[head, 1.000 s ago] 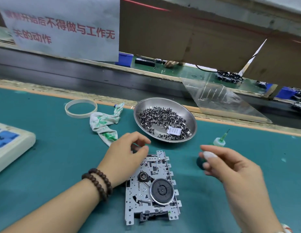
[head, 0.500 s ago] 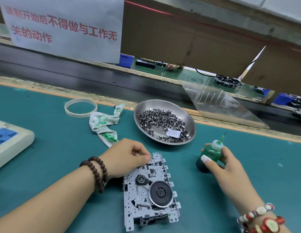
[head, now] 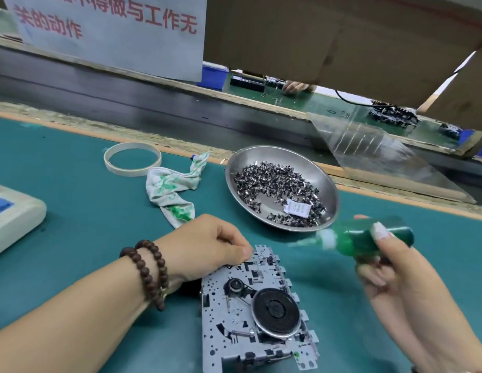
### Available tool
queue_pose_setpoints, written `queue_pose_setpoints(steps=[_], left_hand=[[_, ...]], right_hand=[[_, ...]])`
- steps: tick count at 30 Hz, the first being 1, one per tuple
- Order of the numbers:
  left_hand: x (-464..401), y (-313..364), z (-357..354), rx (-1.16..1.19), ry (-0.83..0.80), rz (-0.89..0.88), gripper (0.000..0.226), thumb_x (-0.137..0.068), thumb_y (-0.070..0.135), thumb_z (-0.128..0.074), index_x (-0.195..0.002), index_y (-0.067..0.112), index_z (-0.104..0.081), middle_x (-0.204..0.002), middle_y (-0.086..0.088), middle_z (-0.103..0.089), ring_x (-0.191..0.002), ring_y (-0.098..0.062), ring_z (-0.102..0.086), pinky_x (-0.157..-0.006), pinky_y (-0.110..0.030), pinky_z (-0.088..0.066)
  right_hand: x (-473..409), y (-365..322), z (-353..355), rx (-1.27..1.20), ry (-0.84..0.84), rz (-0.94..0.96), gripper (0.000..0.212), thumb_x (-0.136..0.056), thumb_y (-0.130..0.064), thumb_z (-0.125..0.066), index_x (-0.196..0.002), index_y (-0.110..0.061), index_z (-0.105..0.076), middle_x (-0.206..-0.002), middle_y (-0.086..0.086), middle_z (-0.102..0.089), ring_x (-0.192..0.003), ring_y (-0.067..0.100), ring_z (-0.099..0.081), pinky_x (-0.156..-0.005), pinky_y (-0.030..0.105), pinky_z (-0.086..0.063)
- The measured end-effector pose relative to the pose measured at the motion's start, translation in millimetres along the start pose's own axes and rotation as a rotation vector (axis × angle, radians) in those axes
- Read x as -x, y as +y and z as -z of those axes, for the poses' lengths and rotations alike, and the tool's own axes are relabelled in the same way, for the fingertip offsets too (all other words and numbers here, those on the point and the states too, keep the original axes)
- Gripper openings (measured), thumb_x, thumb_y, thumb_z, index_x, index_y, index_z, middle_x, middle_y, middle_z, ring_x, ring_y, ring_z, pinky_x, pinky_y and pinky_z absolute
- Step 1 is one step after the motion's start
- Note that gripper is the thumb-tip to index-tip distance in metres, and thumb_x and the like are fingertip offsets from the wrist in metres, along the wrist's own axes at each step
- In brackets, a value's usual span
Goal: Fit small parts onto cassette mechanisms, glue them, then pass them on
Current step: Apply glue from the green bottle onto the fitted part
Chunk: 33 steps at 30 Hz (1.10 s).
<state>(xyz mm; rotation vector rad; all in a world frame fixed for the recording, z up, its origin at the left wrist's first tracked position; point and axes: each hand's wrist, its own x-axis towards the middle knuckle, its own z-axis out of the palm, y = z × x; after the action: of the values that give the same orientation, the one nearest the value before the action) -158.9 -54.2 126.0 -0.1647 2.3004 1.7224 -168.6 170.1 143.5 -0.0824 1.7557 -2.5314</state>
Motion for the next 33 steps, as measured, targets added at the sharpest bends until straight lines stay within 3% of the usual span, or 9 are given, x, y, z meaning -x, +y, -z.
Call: queue_pose_setpoints(steps=[3,6,10,13,16,21,28,33], left_hand=[[-0.4,0.6,-0.5,0.000,0.008,0.010,0.010,-0.080,0.019,-0.069,-0.072,0.015,-0.072,-0.064,0.005,-0.067,-0.062,-0.005,-0.057,-0.072,-0.019,-0.048],[-0.6,0.7,-0.9,0.013,0.009,0.023,0.010,-0.080,0.019,-0.069,-0.071,0.014,-0.072,-0.064,0.004,-0.067,-0.062,-0.006,-0.057,-0.072,-0.021,-0.047],[0.5,0.9,-1.6,0.019,0.003,0.026,0.012,-0.080,0.018,-0.069,-0.069,0.014,-0.072,-0.061,0.001,-0.066,-0.059,-0.007,-0.054,-0.067,-0.020,-0.045],[0.3,1.2,-1.6,0.030,-0.004,0.037,0.011,-0.078,0.019,-0.069,-0.071,0.011,-0.072,-0.073,-0.010,-0.071,-0.063,-0.011,-0.057,-0.071,-0.025,-0.047],[0.5,1.7,-1.4,0.035,-0.009,0.038,0.012,-0.078,0.020,-0.070,-0.070,0.011,-0.072,-0.073,-0.010,-0.071,-0.065,-0.013,-0.058,-0.073,-0.027,-0.048],[-0.1,1.1,-1.3,0.048,-0.006,0.039,0.009,-0.078,0.017,-0.070,-0.070,0.013,-0.073,-0.068,0.001,-0.072,-0.060,-0.005,-0.061,-0.070,-0.022,-0.049],[-0.5,0.7,-2.0,0.060,-0.004,0.038,0.010,-0.077,0.017,-0.070,-0.067,0.015,-0.073,-0.070,-0.001,-0.072,-0.063,-0.008,-0.061,-0.074,-0.024,-0.050],[-0.2,0.7,-1.8,0.062,-0.010,0.038,0.013,-0.077,0.017,-0.070,-0.064,0.017,-0.072,-0.061,0.007,-0.070,-0.054,0.000,-0.060,-0.066,-0.020,-0.045]], right_hand=[[-0.7,-1.1,1.5,-0.152,-0.018,-0.053,0.013,-0.059,-0.022,-0.069,-0.067,-0.015,-0.076,-0.066,-0.008,-0.062,-0.044,-0.002,-0.041,-0.038,0.007,-0.035],[2.0,2.1,-6.4,-0.117,-0.050,-0.039,0.052,-0.033,-0.037,-0.092,-0.079,-0.016,-0.078,-0.070,-0.006,-0.068,-0.050,-0.002,-0.054,-0.045,0.007,-0.040],[5.1,4.6,-13.0,0.000,-0.004,0.078,0.060,-0.024,-0.054,-0.090,-0.075,-0.026,-0.075,-0.078,0.000,-0.072,-0.053,0.004,-0.060,-0.047,0.013,-0.047],[7.1,8.2,-13.4,0.072,0.016,0.127,0.061,-0.025,-0.056,-0.089,-0.075,-0.025,-0.072,-0.074,0.002,-0.071,-0.051,0.008,-0.060,-0.047,0.016,-0.049],[9.5,10.6,-15.4,0.196,0.014,0.178,0.057,-0.033,-0.060,-0.086,-0.078,-0.028,-0.072,-0.074,-0.005,-0.071,-0.056,0.007,-0.063,-0.050,0.017,-0.051],[10.9,13.0,-15.0,0.323,0.012,0.245,0.048,-0.045,-0.067,-0.078,-0.078,-0.033,-0.073,-0.075,-0.007,-0.072,-0.061,0.005,-0.065,-0.052,0.016,-0.051],[11.3,14.1,-13.4,0.360,-0.024,0.295,0.037,-0.056,-0.061,-0.073,-0.079,-0.032,-0.073,-0.072,-0.009,-0.072,-0.061,0.004,-0.065,-0.051,0.014,-0.050],[9.5,16.7,-9.4,0.368,-0.002,0.291,0.043,-0.052,-0.064,-0.075,-0.078,-0.030,-0.073,-0.071,-0.007,-0.071,-0.055,0.004,-0.061,-0.051,0.015,-0.050]])
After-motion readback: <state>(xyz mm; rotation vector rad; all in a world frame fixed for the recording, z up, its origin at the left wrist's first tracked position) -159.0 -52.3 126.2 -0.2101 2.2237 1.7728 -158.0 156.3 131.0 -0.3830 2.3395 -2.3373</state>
